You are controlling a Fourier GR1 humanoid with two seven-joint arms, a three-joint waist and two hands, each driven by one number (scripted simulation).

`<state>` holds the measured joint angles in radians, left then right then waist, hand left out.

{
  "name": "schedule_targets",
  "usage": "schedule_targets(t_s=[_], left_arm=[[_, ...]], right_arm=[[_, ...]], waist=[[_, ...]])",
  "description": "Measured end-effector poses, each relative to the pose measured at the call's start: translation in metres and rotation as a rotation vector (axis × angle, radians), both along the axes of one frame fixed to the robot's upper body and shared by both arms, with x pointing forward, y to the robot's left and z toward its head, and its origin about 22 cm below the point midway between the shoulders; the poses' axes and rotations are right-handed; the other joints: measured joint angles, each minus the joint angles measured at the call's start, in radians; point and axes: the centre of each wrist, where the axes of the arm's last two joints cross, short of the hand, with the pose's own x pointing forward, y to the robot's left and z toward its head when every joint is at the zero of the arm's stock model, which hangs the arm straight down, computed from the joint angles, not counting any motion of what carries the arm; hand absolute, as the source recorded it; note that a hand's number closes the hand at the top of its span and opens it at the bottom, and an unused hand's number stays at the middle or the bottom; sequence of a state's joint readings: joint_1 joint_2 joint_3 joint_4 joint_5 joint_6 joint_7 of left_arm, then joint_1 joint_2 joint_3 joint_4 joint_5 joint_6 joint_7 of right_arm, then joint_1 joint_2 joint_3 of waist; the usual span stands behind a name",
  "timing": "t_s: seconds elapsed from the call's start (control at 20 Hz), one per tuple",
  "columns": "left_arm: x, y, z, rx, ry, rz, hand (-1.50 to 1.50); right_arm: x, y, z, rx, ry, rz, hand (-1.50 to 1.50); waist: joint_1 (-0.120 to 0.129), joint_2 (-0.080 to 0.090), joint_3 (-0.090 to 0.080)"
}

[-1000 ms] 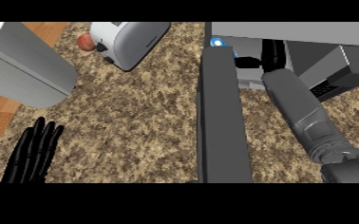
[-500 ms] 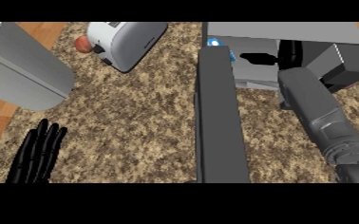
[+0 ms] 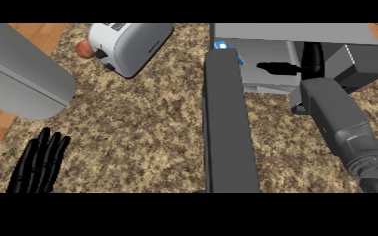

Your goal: Pick up the milk, place it into the microwave and close the microwave

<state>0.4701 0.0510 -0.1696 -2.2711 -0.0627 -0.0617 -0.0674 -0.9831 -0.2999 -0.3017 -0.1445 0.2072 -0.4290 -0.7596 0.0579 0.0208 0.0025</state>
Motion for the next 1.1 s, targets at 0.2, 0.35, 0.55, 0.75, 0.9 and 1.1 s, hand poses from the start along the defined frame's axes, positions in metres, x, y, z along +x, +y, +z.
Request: schedule_targets(t_s=[0.2,0.35,0.55,0.75,0.9,1.1], left_arm=[[-0.004,-0.003,0.001,-0.012,0.003,0.000,-1.50],[-0.005,-0.007,-0.002,-0.019,0.009,-0.012,-1.50],[-0.005,-0.011,-0.006,-0.023,0.016,-0.021,-1.50],[-0.005,-0.009,-0.008,-0.029,0.017,-0.017,-1.50],[-0.004,-0.014,-0.008,-0.032,0.017,-0.015,-1.50],[-0.004,-0.017,-0.005,-0.033,0.021,-0.010,-1.50]], right_arm=[[-0.002,-0.001,-0.003,0.071,0.004,0.065,-1.50],[-0.006,0.001,-0.011,0.110,0.012,0.103,-1.50],[-0.015,0.002,-0.026,0.162,0.042,0.172,-1.50],[-0.027,0.005,-0.045,0.200,0.083,0.196,-1.50],[-0.041,0.007,-0.065,0.222,0.122,0.202,-1.50],[-0.061,0.006,-0.089,0.262,0.154,0.238,-1.50]], waist=[[-0.002,-0.008,-0.006],[-0.007,-0.013,-0.009],[-0.016,-0.018,-0.010],[-0.024,-0.024,-0.012],[-0.029,-0.025,-0.011],[-0.036,-0.029,-0.011]])
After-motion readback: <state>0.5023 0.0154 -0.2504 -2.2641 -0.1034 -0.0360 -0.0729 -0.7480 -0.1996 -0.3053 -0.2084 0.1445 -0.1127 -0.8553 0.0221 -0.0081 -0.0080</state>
